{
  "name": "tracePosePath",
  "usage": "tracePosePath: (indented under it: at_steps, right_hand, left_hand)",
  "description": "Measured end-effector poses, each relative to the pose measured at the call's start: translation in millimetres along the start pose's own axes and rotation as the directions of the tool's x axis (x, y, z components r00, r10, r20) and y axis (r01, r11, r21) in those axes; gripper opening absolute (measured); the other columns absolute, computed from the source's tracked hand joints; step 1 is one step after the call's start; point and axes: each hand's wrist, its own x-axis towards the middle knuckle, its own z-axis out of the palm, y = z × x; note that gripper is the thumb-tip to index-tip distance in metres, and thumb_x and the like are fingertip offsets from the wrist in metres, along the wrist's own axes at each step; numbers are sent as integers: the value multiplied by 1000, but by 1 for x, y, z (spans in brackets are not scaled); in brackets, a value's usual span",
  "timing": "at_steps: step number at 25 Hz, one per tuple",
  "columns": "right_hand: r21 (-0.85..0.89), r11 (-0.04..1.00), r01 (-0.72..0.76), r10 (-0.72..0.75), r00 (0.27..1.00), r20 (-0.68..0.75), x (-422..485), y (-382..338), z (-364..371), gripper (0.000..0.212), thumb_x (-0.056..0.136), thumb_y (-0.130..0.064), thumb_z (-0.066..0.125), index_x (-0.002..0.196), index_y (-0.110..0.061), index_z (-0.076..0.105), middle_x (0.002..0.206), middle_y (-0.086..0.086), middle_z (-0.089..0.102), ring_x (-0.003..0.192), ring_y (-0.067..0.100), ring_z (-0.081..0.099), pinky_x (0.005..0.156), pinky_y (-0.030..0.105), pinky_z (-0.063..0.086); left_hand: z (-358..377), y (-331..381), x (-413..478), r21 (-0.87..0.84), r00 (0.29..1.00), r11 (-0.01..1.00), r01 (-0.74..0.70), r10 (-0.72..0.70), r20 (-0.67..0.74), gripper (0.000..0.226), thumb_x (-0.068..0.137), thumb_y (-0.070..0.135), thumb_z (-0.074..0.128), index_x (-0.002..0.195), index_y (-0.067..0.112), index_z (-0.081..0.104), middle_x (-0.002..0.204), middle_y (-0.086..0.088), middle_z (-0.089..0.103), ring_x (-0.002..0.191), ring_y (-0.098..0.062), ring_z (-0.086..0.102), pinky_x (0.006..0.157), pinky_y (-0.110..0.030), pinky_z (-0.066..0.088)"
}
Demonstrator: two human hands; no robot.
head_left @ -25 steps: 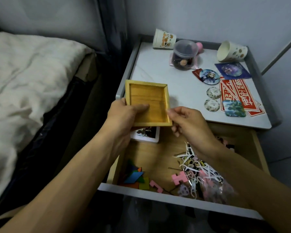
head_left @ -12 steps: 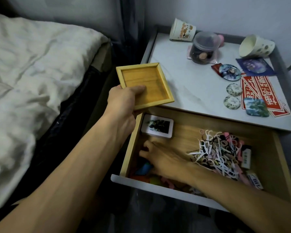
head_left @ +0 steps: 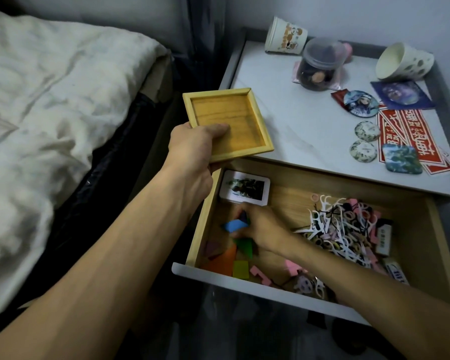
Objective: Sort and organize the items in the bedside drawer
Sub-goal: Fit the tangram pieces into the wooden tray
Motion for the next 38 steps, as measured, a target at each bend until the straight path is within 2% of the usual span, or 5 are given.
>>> tracePosePath:
  at_steps: [5,13,23,30,38]
  right_hand:
    - [99,994,-53,53,999,2,-14,-8,-9,44,87,-10,71,126,-8,53,111,7,60,94,8,63,60,0,39]
    - [-281,936,212,-123,944,305,-16,-15,0,26,84,-20,74,109,-22,65,107,-6,63,95,8,59,83,25,50]
    - [-533,798,280,-172,954,244,-16,-12,21,13,88,-26,64,86,-16,57,102,3,56,85,20,57,76,39,53]
    - [-213,967,142,-91,969,231,-27,-25,-18,18,79,-36,78,89,-24,68,92,-14,61,85,-1,58,75,19,50]
    - [153,947,282,-223,922,-318,-118,-68,-133,8,76,-16,79,82,-20,75,79,-2,73,75,13,68,71,25,56]
  left_hand:
    - [0,0,1,0,1000,1000,-5,5,-6,19,87,8,68,94,20,55,95,-2,64,85,-17,64,70,-35,60]
    - [-2,0,3,0,1000,1000,3,-3,-6,27,87,9,68,110,15,56,100,-4,63,88,-19,64,70,-36,60]
    - [-2,-2,5,-3,1000,1000,10,-10,1,28,88,9,68,111,15,55,101,-5,63,90,-19,63,69,-36,60]
    - [-1,-1,4,-38,1000,999,15,-14,17,32,89,7,64,118,13,53,105,-6,60,94,-22,62,72,-40,60]
    - [2,-10,-13,57,979,998,10,-21,202,29,99,20,55,128,21,55,116,-7,62,99,-29,65,66,-39,61]
